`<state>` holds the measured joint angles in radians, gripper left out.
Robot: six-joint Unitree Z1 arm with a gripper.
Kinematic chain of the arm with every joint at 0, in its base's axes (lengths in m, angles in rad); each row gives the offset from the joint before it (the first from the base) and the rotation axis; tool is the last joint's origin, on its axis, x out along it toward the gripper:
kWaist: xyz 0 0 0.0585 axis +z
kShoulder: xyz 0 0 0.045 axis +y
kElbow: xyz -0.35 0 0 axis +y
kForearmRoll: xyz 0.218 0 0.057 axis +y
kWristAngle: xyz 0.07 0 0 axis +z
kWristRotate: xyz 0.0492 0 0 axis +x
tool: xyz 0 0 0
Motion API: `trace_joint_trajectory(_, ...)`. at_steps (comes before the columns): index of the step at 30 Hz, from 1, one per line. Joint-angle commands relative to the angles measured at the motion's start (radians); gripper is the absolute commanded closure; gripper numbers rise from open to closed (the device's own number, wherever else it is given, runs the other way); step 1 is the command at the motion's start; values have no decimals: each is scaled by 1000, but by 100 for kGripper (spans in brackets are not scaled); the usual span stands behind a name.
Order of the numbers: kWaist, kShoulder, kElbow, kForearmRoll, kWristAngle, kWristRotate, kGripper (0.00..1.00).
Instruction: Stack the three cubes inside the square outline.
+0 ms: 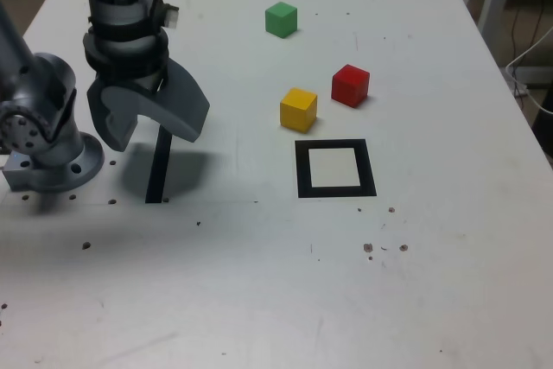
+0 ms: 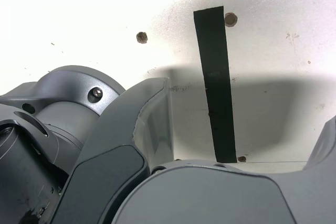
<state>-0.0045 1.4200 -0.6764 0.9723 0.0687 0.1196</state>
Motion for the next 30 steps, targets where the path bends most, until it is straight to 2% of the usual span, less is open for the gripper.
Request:
trace_joint_trajectory(1, -2, 3, -2, -1, 2, -1, 1)
trace_joint_trajectory(25, -2, 3, -6, 4, 9, -1, 1)
trace_joint_trajectory(30, -2, 5, -48, 31, 18, -1, 1)
